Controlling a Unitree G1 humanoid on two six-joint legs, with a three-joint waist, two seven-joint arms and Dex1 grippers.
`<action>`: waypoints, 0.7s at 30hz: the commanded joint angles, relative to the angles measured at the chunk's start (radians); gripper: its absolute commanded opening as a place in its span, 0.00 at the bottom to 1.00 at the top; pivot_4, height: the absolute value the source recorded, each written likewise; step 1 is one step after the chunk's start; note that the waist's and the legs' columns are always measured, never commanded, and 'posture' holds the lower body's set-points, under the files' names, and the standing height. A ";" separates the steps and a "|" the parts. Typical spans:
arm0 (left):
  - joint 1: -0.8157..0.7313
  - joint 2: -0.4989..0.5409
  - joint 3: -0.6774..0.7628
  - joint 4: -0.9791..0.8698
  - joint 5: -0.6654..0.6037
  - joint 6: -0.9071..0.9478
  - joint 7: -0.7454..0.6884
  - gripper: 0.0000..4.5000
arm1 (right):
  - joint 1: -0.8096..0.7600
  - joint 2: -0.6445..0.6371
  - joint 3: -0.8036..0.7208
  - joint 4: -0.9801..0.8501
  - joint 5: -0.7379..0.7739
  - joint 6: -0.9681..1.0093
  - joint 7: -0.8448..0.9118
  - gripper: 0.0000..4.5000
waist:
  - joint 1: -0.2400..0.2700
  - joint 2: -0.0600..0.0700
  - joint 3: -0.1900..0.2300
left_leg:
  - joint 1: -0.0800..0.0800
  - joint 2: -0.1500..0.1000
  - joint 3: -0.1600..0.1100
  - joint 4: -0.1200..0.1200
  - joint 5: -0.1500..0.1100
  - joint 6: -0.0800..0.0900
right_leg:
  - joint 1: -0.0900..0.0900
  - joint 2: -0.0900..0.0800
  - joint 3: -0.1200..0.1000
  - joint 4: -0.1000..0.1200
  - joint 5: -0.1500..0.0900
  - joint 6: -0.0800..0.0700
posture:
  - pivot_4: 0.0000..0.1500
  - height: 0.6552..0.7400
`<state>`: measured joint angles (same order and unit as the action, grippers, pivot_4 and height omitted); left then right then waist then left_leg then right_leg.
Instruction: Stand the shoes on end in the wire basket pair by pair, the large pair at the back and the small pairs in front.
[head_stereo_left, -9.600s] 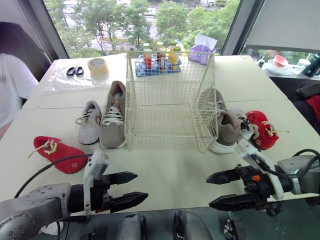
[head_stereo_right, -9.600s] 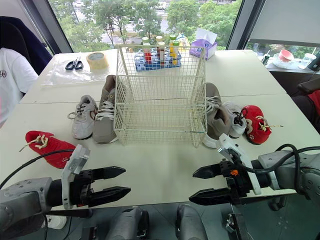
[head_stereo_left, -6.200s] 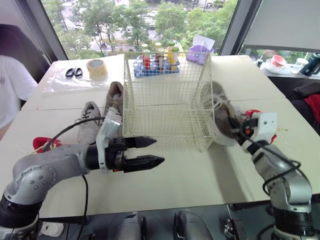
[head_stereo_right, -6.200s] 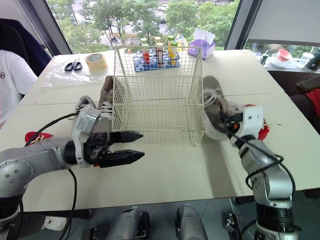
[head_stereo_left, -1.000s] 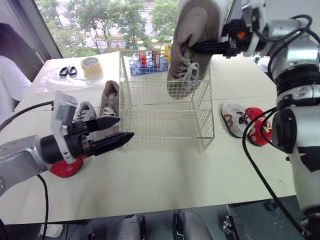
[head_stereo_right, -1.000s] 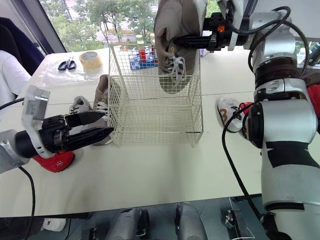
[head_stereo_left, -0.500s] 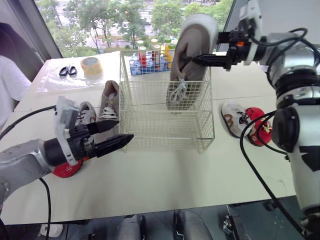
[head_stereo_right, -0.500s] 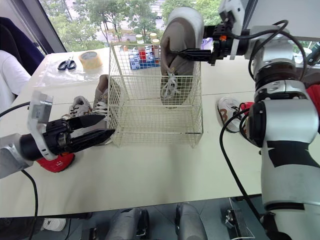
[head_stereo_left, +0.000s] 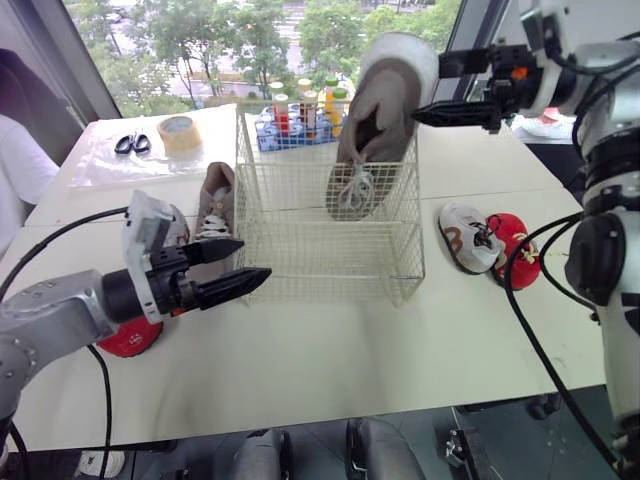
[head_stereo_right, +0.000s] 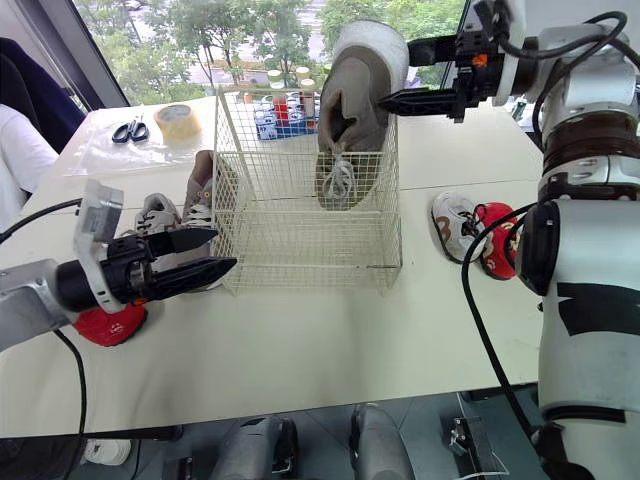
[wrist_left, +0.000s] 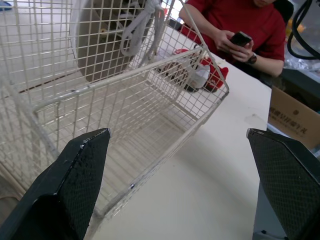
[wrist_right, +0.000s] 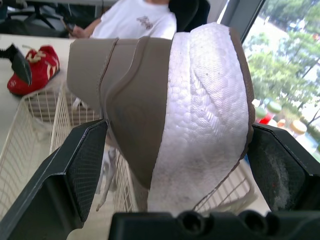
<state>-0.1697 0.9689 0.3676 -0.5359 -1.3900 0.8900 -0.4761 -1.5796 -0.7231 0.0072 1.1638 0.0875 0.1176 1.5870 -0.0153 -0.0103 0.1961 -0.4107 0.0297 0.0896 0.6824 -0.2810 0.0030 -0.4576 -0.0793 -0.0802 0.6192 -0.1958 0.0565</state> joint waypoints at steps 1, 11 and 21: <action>0.002 0.002 0.060 0.014 0.002 -0.012 -0.007 1.00 | 0.009 -0.065 0.003 -0.017 -0.028 0.011 0.002 0.99 | 0.004 0.000 0.000 | 0.000 0.000 0.000 0.000 0.000 0.000 | 0.000 0.000 0.000 0.000 0.000 0.000 | 1.00 1.00; -0.211 0.052 0.110 0.285 0.127 -0.041 0.138 1.00 | 0.283 -0.280 -0.083 -0.454 0.086 0.272 0.001 0.99 | 0.003 0.000 0.000 | 0.001 0.000 0.000 0.001 0.000 0.000 | 0.001 0.000 0.000 0.001 0.000 0.000 | 1.00 1.00; -0.842 0.053 -0.367 0.879 0.635 0.056 -0.063 1.00 | 0.731 -0.313 -0.271 -1.473 0.469 0.879 -0.264 0.99 | 0.019 -0.002 -0.001 | 0.003 -0.003 -0.001 0.002 0.001 -0.002 | 0.001 -0.001 -0.001 0.009 0.000 0.001 | 1.00 1.00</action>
<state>-0.9613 1.0138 0.0344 0.2880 -0.8354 0.9372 -0.5011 -0.8486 -1.0367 -0.2186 -0.2370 0.5077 0.9378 1.3816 0.0034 -0.0120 0.1946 -0.4073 0.0263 0.0888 0.6851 -0.2803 0.0023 -0.4565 -0.0799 -0.0811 0.6289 -0.1961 0.0571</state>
